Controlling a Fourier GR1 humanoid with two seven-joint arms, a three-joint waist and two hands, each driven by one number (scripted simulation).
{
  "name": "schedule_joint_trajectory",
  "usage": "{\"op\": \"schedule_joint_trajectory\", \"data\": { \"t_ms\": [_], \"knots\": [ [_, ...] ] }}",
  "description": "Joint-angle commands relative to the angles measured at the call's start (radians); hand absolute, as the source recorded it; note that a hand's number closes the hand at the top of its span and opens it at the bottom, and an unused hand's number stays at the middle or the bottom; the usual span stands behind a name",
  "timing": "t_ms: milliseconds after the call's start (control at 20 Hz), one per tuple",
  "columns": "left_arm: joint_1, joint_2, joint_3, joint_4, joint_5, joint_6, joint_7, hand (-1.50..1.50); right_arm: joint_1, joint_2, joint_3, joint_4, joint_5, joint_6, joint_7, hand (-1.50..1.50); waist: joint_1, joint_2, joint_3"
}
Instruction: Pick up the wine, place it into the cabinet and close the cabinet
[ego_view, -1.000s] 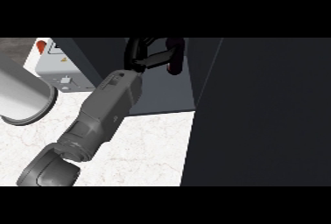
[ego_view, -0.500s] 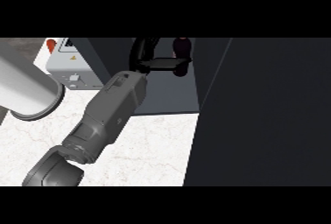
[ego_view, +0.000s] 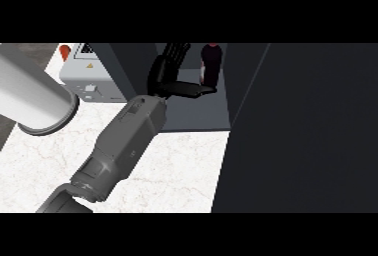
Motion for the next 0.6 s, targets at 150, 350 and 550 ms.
{"op": "schedule_joint_trajectory", "data": {
  "t_ms": [150, 350, 550],
  "knots": [
    [0.154, 0.0, -0.112, -0.241, 0.048, 0.021, 0.083, -1.5, 0.083, -0.048, -0.052, -0.195, -0.067, -0.001, 0.062, -1.5, 0.031, -0.01, 0.002],
    [0.33, 0.0, -0.199, -0.372, 0.067, 0.03, 0.061, -1.5, 0.028, -0.025, -0.024, -0.191, -0.032, -0.018, 0.099, -1.5, 0.04, -0.004, 0.0],
    [0.459, 0.013, -0.237, -0.527, 0.045, 0.061, 0.101, -1.5, 0.089, -0.028, -0.01, -0.195, -0.029, -0.023, 0.048, -1.5, 0.039, -0.007, 0.001]
  ]
}}
